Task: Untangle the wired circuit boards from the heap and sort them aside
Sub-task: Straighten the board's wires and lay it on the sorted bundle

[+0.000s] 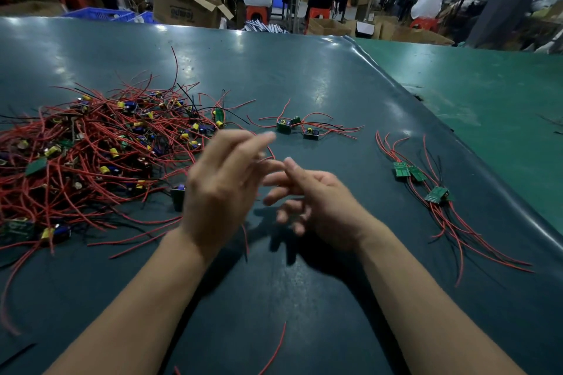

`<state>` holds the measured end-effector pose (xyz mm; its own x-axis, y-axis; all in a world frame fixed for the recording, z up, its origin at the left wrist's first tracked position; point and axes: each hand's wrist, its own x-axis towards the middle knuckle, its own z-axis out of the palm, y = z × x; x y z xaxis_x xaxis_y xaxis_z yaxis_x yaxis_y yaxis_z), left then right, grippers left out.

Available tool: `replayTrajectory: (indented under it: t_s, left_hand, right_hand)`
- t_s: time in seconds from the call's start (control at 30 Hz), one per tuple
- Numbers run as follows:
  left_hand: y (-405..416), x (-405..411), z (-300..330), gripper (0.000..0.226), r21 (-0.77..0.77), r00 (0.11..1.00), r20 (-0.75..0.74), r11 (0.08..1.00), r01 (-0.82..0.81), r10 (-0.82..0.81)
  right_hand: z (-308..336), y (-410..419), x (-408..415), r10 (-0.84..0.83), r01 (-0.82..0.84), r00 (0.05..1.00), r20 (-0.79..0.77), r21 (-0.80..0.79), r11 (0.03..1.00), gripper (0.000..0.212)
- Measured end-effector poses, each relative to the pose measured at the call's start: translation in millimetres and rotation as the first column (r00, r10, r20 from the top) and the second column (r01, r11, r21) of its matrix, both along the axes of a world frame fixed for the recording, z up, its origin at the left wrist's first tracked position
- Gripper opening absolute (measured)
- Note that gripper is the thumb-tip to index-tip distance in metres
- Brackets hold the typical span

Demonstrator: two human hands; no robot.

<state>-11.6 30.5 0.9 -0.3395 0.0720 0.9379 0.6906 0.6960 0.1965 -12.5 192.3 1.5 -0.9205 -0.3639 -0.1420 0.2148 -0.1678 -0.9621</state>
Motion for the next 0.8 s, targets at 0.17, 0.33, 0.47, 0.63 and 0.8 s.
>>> replayTrajectory:
  t_s: [0.17,0.33,0.47,0.63,0.8]
  left_hand:
    - [15.9,0.3,-10.4,0.030,0.029,0.967,0.142,0.978,0.208,-0.210]
    - [9.1,-12.6,-12.5,0.026,0.252,0.982,0.144,0.964,0.084,-0.123]
    - [3.0,-19.6,-14.1,0.037,0.571,0.968,0.222,0.820,-0.033,-0.116]
    - [0.3,-24.0,-10.2,0.043,0.781,0.965,0.169,0.624,-0.009,-0.199]
    - [-5.2,-16.1,-13.1,0.034,0.536,0.996,0.085,0.844,-0.017,-0.035]
  right_hand:
    - [2.6,2.2,0.3,0.091,-0.080,0.994,0.061,-0.162,0.984,0.048]
    - [-6.4,-3.7,0.1,-0.087,0.104,0.986,-0.145,0.113,0.988,0.017]
    - [-17.2,-19.2,6.4,0.204,0.252,0.826,-0.525,0.668,0.700,0.047]
    - [-17.2,-29.2,14.0,0.438,0.396,0.691,-0.575,0.808,0.436,0.032]
    - [-16.2,-19.0,5.4,0.110,0.359,0.791,-0.602,0.602,0.713,0.010]
